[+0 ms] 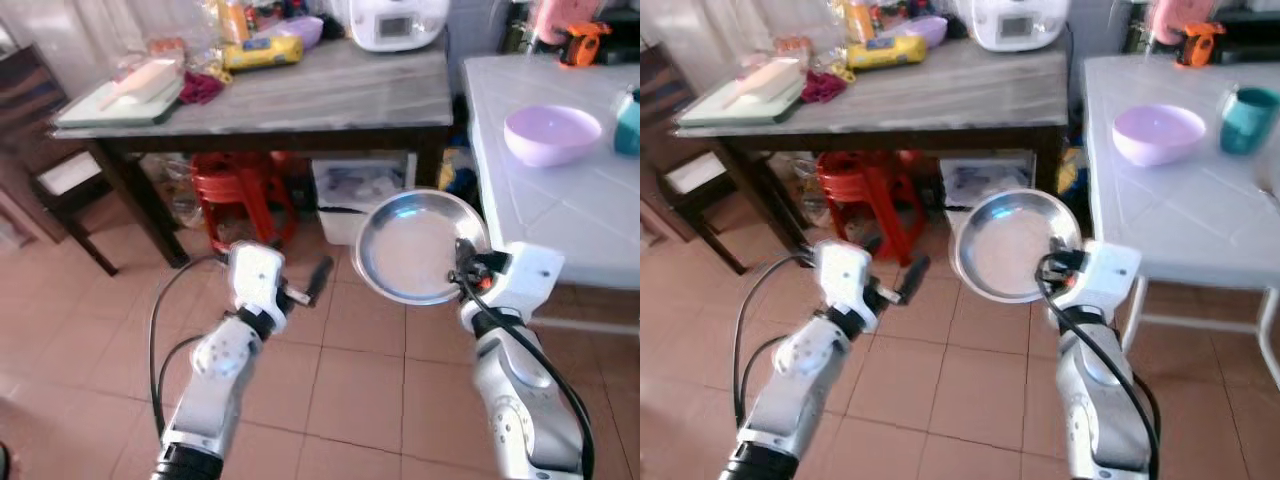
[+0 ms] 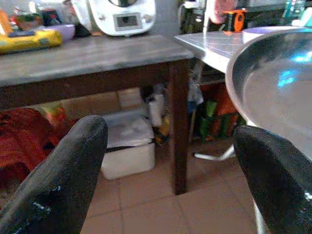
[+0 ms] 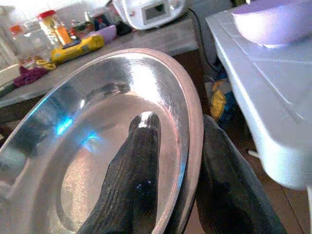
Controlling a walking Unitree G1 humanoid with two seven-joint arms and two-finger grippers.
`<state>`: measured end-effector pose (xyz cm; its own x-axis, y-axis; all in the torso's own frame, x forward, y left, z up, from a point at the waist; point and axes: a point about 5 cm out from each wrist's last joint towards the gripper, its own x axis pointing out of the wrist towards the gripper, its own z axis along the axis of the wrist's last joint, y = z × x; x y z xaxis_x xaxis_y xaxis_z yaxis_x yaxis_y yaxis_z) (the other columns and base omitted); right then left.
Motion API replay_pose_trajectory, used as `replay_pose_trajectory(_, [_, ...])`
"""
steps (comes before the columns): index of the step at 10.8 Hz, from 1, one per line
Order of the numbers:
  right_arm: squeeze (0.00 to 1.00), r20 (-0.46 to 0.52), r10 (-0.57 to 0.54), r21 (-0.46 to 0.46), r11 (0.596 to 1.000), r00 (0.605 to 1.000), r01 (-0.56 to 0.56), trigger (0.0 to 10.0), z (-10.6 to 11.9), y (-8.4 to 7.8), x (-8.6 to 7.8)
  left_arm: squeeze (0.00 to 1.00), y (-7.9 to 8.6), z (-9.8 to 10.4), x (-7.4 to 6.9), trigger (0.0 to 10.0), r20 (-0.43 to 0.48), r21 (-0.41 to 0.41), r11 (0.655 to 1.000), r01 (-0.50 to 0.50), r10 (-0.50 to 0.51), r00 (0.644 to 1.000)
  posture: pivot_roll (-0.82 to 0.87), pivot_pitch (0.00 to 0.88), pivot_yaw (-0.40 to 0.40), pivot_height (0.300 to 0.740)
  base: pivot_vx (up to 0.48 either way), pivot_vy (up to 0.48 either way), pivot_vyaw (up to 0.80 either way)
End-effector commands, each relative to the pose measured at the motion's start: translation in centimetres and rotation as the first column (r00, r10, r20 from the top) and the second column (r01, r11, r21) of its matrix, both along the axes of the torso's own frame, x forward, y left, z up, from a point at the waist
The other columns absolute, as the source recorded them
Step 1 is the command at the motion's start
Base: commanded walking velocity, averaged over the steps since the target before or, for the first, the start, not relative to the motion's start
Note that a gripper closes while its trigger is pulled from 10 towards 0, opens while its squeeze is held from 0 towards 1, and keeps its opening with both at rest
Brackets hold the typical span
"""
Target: Setting the table
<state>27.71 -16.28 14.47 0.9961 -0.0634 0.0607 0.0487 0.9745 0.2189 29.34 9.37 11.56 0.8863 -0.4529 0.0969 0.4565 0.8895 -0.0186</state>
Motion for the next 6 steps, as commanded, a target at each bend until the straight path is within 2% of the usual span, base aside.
replay_pose_trajectory(1, [0.00, 0.027, 0.036, 0.013, 0.999, 0.999, -0.036, 10.0, 0.59, 1.16, 0.13, 0.00, 1.35, 0.04, 0.21, 10.0, 0.004, 0.019, 0.999, -0.040, 0.040, 0.999, -0.08, 0.091, 0.127, 0.740, 0.356, 0.000, 0.00])
replay_pose_trajectory(3, [0.00, 0.026, 0.039, 0.010, 0.999, 0.999, -0.039, 10.0, 0.57, 1.12, 0.15, 0.00, 1.29, 0.03, 0.20, 10.0, 0.004, 0.019, 0.999, -0.041, 0.041, 0.999, -0.08, 0.092, 0.127, 0.740, 0.349, 0.000, 0.00])
replay_pose_trajectory(6, [0.00, 0.029, 0.040, 0.009, 0.999, 0.999, -0.040, 10.0, 0.60, 1.25, 0.14, 0.00, 1.13, 0.04, 0.26, 10.0, 0.005, 0.022, 0.999, -0.037, 0.037, 0.999, -0.09, 0.091, 0.130, 0.740, 0.351, 0.000, 0.64])
